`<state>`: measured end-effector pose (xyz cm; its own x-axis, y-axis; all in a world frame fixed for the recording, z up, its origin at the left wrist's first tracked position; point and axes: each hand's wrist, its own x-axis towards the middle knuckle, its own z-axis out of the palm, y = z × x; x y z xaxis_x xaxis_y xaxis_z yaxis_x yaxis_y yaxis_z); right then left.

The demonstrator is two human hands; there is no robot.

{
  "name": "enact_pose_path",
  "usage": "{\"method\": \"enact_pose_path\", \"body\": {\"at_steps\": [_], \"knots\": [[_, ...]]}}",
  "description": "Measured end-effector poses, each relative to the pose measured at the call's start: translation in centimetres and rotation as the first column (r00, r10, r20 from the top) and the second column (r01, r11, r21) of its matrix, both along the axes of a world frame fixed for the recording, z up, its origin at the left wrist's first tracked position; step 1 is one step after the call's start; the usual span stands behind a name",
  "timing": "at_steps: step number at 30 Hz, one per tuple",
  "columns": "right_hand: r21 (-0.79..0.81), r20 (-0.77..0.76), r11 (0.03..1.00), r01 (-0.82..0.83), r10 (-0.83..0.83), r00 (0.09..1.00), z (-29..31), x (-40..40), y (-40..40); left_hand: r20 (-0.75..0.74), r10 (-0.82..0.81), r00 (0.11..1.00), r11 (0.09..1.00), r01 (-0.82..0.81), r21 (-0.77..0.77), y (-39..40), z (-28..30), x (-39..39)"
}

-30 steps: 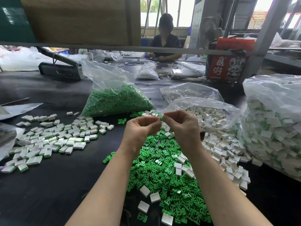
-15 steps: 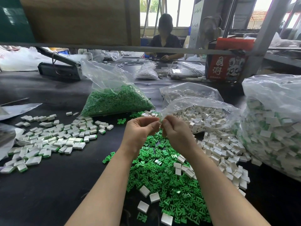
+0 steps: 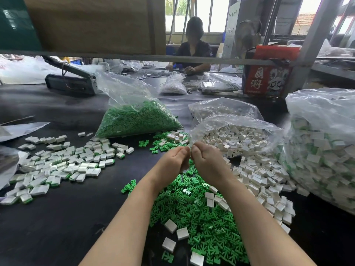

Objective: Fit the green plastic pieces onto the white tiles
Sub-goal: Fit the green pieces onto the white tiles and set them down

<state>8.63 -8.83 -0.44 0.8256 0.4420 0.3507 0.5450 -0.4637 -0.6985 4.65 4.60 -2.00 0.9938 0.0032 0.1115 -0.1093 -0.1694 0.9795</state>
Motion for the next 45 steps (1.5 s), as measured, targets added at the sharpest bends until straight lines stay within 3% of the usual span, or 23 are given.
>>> {"method": "enact_pose_path", "body": {"at_steps": [5,10,16,24,34,37,40,45], "knots": [[-0.089,0.014,0.996,-0.016,0.017,1.000,-0.3,-0.1,0.1,0.007,-0.067,0.998,0.998,0.067,-0.015,0.2,0.2,-0.1],[-0.107,0.006,0.994,-0.029,0.030,1.000,-0.4,-0.6,0.5,-0.015,-0.025,1.000,0.997,0.024,-0.070,-0.2,0.7,-0.7],[-0.161,-0.008,0.987,-0.027,0.026,1.000,-0.9,-0.7,0.6,-0.025,0.012,1.000,1.000,-0.012,-0.012,-0.1,0.0,-0.3],[-0.142,0.002,0.989,-0.032,0.032,0.999,-0.6,-0.9,0.4,-0.038,-0.020,0.999,0.987,0.014,-0.159,-1.4,-0.3,-0.2],[-0.238,0.142,0.971,-0.027,0.062,0.988,0.0,-0.8,-0.1,0.056,0.022,0.998,0.993,-0.016,-0.113,-1.2,0.4,-0.5],[-0.073,0.032,0.997,0.020,-0.018,0.999,0.2,-0.4,0.0,0.171,0.104,0.980,0.993,-0.110,0.030,-0.4,0.4,-0.6],[0.125,-0.158,0.989,0.084,-0.064,0.985,0.6,0.1,0.0,0.210,0.165,0.964,0.984,-0.175,0.032,0.0,0.7,-0.7],[0.312,-0.508,0.949,0.039,0.132,0.851,0.7,0.0,-0.4,0.225,0.196,0.955,0.971,-0.220,0.090,-0.3,0.8,-0.5]]}}
